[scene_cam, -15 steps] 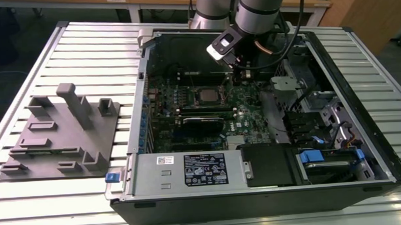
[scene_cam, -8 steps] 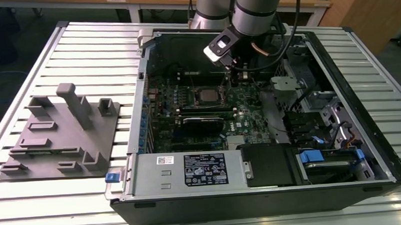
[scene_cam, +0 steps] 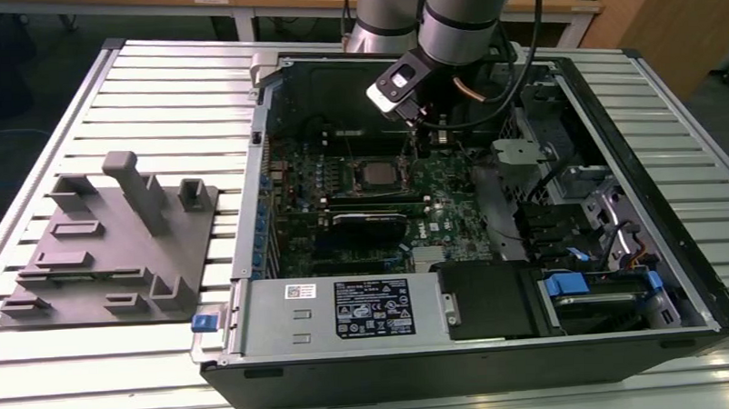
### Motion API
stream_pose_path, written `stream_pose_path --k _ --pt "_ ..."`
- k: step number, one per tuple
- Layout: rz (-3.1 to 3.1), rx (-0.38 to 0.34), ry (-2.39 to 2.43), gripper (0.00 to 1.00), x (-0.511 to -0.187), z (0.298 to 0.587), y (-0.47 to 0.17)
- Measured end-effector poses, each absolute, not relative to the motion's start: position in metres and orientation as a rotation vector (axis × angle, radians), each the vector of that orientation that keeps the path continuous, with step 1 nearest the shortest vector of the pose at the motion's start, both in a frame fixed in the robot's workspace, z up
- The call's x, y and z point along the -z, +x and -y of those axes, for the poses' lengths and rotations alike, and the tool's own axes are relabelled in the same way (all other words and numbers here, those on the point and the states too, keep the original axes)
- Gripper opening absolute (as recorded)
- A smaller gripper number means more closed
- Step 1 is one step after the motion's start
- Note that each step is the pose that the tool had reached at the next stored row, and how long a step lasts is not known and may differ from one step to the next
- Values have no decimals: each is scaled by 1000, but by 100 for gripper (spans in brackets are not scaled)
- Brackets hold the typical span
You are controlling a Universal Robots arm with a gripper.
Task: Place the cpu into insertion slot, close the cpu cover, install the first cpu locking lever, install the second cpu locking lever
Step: 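Close the cpu cover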
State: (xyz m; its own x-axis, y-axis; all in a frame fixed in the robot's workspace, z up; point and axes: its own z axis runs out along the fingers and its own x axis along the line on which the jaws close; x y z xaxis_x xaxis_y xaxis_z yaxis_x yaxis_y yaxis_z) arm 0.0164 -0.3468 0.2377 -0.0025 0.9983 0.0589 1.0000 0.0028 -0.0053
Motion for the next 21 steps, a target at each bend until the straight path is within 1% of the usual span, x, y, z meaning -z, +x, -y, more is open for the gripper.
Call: stream_pose_path --k 21 --pt "2178 32 -2174 11 -244 347 16"
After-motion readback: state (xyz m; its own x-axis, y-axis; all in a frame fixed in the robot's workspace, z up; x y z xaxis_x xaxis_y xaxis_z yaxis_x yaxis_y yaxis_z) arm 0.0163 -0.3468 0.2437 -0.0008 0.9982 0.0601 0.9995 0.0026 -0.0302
